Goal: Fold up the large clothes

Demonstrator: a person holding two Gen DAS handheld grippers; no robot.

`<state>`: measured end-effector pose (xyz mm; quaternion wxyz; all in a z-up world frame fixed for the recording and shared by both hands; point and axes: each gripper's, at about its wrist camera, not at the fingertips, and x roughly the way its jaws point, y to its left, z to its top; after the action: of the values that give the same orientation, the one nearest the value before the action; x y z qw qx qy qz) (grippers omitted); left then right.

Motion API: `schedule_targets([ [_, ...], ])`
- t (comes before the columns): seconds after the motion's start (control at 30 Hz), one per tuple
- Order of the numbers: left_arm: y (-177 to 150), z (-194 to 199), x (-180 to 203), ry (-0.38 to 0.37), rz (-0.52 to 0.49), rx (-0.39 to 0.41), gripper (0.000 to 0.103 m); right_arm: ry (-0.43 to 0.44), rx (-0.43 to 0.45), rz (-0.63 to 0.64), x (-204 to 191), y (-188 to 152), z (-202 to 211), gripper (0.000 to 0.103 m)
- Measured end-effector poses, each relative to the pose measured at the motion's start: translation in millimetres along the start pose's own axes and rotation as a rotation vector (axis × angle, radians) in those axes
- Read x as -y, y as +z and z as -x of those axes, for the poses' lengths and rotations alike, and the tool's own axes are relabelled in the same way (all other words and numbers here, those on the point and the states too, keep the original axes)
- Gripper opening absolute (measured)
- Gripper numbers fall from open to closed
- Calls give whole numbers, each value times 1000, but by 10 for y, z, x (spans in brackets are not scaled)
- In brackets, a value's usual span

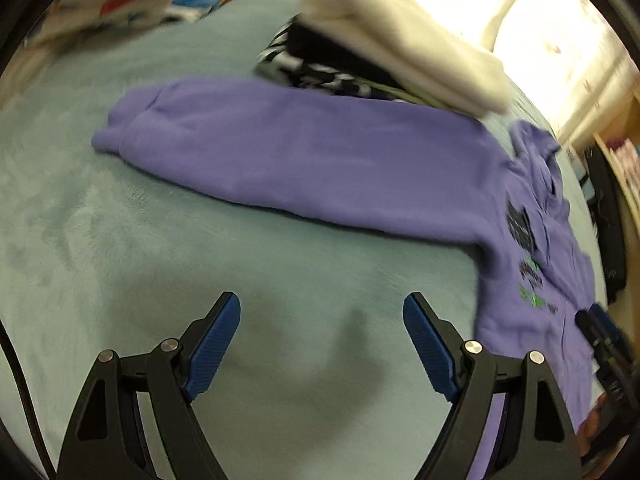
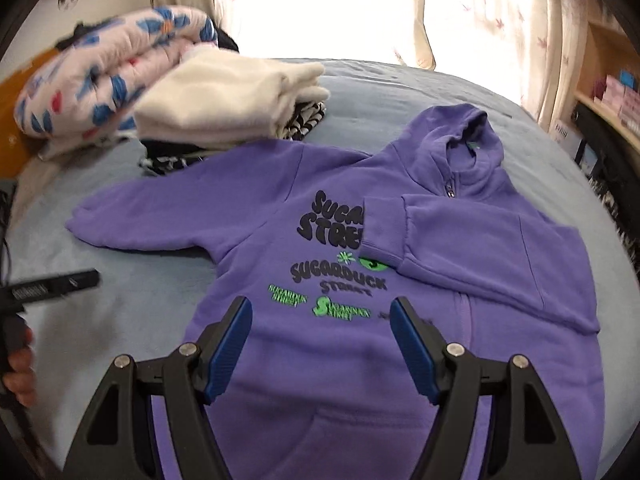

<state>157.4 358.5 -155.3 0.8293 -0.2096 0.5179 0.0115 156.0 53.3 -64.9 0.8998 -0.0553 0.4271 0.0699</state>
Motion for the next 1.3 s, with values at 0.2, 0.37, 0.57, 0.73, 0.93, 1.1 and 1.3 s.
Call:
schedule_targets([
  [0.2,375,-309,-486,-114,74,-21,82,0,-41,7,-221,25,-322,72],
  [0.37,671,-430,-675,-142,112,13,82,-4,-67,10,-271,-18,-462,72],
  [0.57,891,-505,-704,-13,161,79,8,-2,-94,-26,-173,-61,-520,72],
  [0.73,774,-7,73,98,-39,258,6,10,-59,-70,36,-65,-342,72],
  [0.93,363,464,1639,-7,-399,345,6,-15,-4,-148,494,-157,-33,72],
  [1.1,-179,196,2680,-107,-587,246,7,-76,14,-220,1030,-353,150,72],
  [1.3,-772,-570,3135,-101,-629,-7,39,-114,-34,-315,1602,-679,147,72],
])
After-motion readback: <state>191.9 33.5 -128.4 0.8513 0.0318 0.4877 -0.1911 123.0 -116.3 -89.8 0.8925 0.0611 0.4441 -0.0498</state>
